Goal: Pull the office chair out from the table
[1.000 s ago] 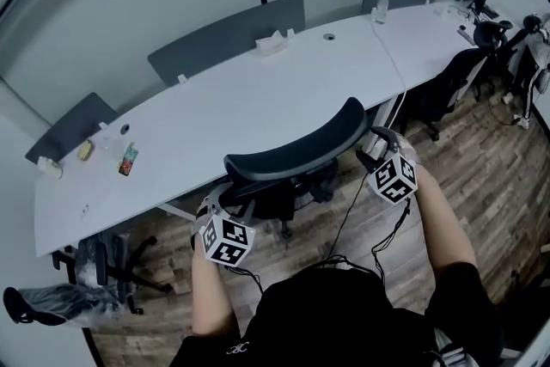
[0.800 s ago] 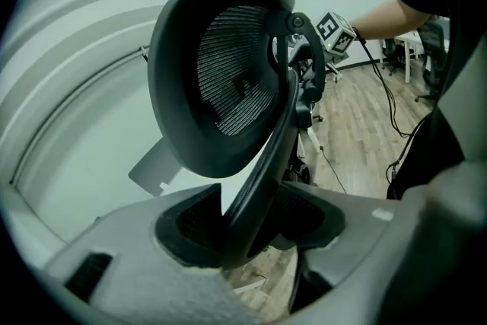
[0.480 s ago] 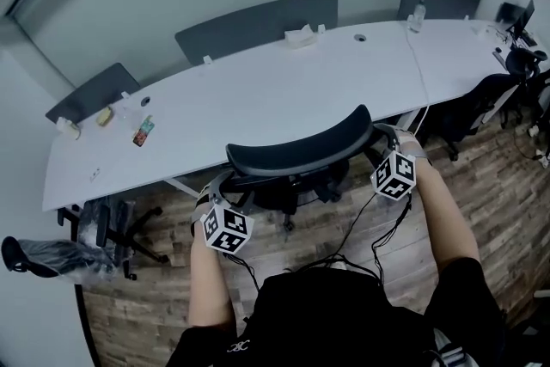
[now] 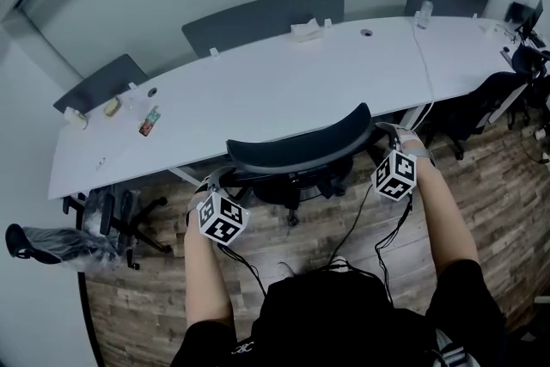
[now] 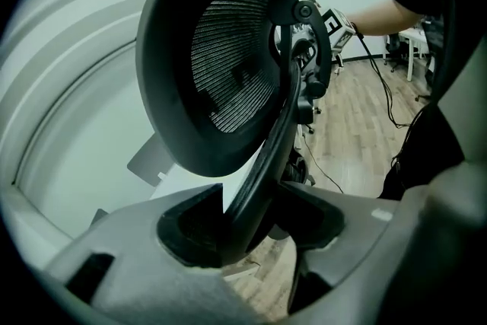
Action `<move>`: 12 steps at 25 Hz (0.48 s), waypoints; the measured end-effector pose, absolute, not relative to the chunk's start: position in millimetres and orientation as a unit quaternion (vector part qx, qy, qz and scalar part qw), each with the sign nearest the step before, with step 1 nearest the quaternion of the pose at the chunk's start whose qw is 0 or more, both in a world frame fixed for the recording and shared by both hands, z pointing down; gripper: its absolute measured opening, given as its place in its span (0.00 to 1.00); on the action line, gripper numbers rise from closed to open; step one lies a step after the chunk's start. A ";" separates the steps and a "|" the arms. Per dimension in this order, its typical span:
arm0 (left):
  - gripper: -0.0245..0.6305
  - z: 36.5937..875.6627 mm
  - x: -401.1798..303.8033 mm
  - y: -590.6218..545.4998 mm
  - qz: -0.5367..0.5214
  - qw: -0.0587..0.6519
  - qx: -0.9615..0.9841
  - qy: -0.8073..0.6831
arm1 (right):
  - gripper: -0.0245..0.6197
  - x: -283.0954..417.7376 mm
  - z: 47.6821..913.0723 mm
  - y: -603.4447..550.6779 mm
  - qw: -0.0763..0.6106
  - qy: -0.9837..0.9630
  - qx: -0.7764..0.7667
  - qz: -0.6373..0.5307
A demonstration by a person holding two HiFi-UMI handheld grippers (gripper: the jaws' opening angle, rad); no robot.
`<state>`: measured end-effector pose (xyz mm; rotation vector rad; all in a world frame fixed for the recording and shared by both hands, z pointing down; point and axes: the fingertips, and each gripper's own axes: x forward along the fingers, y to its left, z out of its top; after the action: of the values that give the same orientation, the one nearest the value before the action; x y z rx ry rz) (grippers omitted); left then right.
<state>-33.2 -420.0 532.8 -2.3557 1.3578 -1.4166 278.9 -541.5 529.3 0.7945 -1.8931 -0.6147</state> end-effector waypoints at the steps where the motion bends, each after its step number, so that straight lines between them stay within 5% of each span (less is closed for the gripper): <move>1: 0.38 532.8 -33.2 -416.5 -0.461 0.037 -0.769 0.442 | 0.42 278.9 529.3 -538.1 0.479 -0.776 0.325 -0.251; 12: 0.38 532.5 -15.4 -348.1 -0.442 0.046 -0.784 0.432 | 0.43 294.5 529.6 -472.8 0.466 -0.790 0.318 -0.241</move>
<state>-15.4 -348.1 532.5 -2.3939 1.3199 -1.3506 294.5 -472.8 529.6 0.7797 -1.9396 -0.5924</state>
